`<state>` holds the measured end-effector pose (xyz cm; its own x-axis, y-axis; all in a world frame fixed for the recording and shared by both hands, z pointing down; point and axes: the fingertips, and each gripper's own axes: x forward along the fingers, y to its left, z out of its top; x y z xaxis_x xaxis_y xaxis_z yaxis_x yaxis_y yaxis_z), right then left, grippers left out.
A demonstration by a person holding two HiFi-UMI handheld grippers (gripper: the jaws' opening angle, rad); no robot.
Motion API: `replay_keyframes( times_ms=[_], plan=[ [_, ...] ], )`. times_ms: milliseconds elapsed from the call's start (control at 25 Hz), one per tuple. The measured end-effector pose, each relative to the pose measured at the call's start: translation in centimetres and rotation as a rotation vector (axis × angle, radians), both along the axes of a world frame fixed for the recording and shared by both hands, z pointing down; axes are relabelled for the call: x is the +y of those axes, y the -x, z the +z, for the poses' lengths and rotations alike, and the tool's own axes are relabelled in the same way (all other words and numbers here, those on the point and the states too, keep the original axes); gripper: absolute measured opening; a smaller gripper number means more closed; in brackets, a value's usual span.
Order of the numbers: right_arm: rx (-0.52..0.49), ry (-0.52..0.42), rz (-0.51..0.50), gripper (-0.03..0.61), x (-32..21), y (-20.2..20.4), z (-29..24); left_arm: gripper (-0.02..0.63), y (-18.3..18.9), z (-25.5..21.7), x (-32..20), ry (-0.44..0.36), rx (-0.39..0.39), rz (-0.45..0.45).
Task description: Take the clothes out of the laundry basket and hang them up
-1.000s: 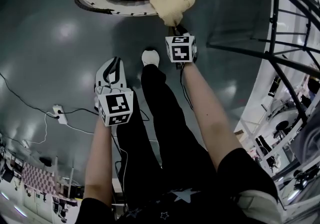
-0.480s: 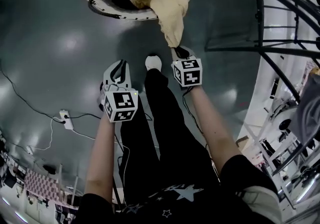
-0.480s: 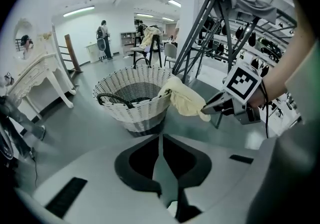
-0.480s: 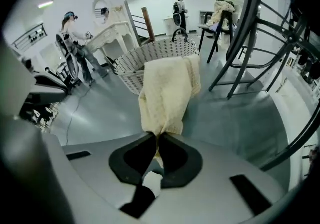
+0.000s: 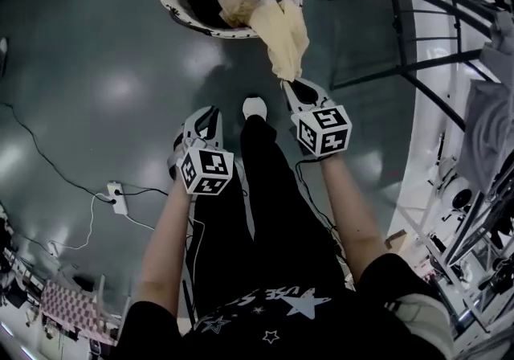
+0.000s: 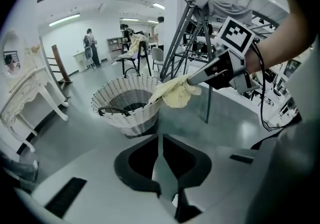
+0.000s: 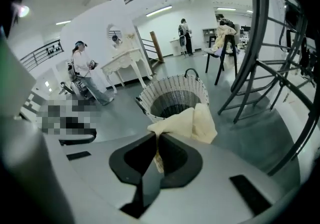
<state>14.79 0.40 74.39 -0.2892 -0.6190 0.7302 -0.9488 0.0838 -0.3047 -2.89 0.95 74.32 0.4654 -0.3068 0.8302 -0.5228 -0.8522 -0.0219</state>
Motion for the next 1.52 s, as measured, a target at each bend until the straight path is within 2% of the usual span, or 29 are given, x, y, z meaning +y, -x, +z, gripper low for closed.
replay_keyframes(
  times_ms=[240,400,480,600,760,880,1000,1200,1360,1520],
  plan=[
    [-0.068,-0.032,-0.086,0.025,-1.7,3.3,-5.4,0.047,-0.1,-2.2,1.0,0.025,0.012,0.051],
    [-0.161,-0.045,-0.104,0.025,-3.0,4.7,-8.2,0.175,-1.1,-2.1,2.2,0.089,0.038,0.098],
    [-0.183,-0.036,-0.130,0.025,-3.2,5.5,-8.8,0.198,-1.6,-2.1,2.9,0.100,0.061,0.108],
    [-0.203,-0.011,-0.177,0.025,-3.2,6.7,-8.5,0.206,-2.5,-2.2,2.8,0.058,0.090,0.113],
    [-0.247,0.026,-0.202,0.025,-3.1,7.6,-7.9,0.209,-4.9,-2.7,2.9,0.062,0.184,0.140],
    [-0.274,0.050,-0.213,0.026,-3.1,8.0,-7.6,0.249,-7.2,-3.6,3.3,0.079,0.265,0.162],
    [-0.282,0.065,-0.245,0.026,-3.3,8.4,-7.2,0.275,-9.0,-4.0,2.7,0.078,0.297,0.130],
    [-0.293,0.092,-0.294,0.025,-3.7,8.6,-6.7,0.271,-10.0,-4.6,-0.4,0.017,0.305,-0.011],
    [-0.305,0.099,-0.315,0.025,-3.9,8.3,-6.6,0.172,-10.4,-4.4,-1.7,-0.021,0.277,-0.020],
    [-0.317,0.098,-0.317,0.026,-4.2,7.8,-6.7,0.118,-10.9,-4.7,-2.0,-0.032,0.287,-0.006]
  ],
)
